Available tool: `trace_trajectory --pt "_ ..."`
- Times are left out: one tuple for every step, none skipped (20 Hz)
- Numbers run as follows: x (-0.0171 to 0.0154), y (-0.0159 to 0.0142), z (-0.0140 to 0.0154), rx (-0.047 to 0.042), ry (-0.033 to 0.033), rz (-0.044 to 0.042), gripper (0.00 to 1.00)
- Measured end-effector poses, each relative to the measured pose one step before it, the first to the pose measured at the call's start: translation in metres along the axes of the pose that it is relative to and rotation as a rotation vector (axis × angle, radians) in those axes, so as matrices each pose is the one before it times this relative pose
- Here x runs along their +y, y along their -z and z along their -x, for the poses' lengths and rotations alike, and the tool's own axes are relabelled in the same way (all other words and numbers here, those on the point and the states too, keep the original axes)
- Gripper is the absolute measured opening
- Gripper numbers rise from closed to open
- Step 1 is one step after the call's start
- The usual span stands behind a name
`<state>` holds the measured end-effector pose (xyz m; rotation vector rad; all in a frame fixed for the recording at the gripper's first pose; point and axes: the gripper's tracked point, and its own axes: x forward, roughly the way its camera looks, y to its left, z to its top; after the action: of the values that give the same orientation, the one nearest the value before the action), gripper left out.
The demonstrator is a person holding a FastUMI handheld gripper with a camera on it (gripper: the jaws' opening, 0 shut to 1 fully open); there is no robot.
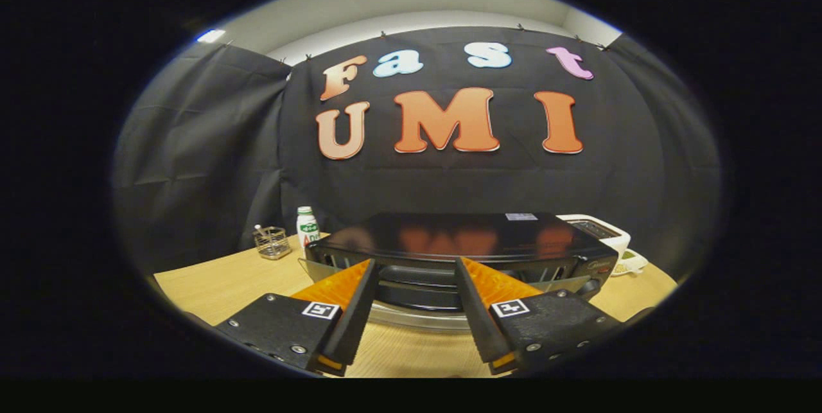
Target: Open the toaster oven, put the food inside, and close the toaster oven door.
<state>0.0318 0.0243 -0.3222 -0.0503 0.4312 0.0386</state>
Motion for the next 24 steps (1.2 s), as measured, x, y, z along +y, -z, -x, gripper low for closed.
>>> trace_trajectory --pt "0.00427 0.00286 0.00907 -0.00192 -0.02069 -0.01401 0.71" --pt "0.00445 0.00547 0.00815 0.00989 -0.02225 -0.00768 0.71" --pt "0.00469 0.01063 0.00735 0.02188 -0.02258 -0.00553 0.71" --pt "0.00534 0.01286 0.00674 0.03922 -0.02718 -0.01939 0.71" --pt "0.00497 0.0186 0.00826 0.05225 -0.02521 -0.03683 0.71" --pt "0.00383 0.01854 0.0049 0.05259 -0.01891 -0.03594 0.7" --pt "0.0012 0.01073 0.00484 0.0317 -0.01131 -0.01611 0.71" --pt "-0.00328 0.00734 0.00059 0.01948 0.00791 0.00562 0.71" --pt "-0.00322 0.00531 0.00008 0.01711 0.00398 0.01121 0.7" --pt "-0.00173 0.00388 0.00218 0.01186 -0.00364 -0.00566 0.7" --pt "-0.00073 0.00648 0.00121 0.01589 -0.0057 -0.01453 0.69" --pt "-0.00365 0.00492 -0.00043 0.02012 0.00628 -0.01321 0.69" --pt "-0.00476 0.00802 -0.00076 0.02836 0.01476 -0.01154 0.69" --pt "-0.00414 0.00599 -0.00003 0.02186 0.0061 -0.01092 0.69" --pt "0.00083 0.00211 0.00048 0.00591 -0.00547 -0.01646 0.68" --pt "-0.00083 0.002 0.00018 0.00764 -0.00037 -0.01161 0.68" --pt "-0.0019 0.00282 -0.00171 0.00828 0.00081 -0.00321 0.67" --pt "-0.00226 0.00396 -0.00143 0.01807 0.0042 0.00174 0.67" --pt "-0.00234 0.00742 -0.00095 0.02247 0.00553 -0.0052 0.67" --pt "-0.00352 0.00831 -0.00172 0.03035 0.00439 -0.01079 0.67" --pt "-0.0024 0.00961 0.00166 0.03027 0.00212 -0.00871 0.67" --pt "0.00208 -0.0007 0.00243 -0.01573 -0.00583 -0.00745 0.67" --pt "0.00061 -0.00408 -0.00032 -0.01957 -0.00393 -0.0036 0.67" --pt "-0.00157 -0.00069 0.00134 0.00273 0.00086 0.0023 0.67"
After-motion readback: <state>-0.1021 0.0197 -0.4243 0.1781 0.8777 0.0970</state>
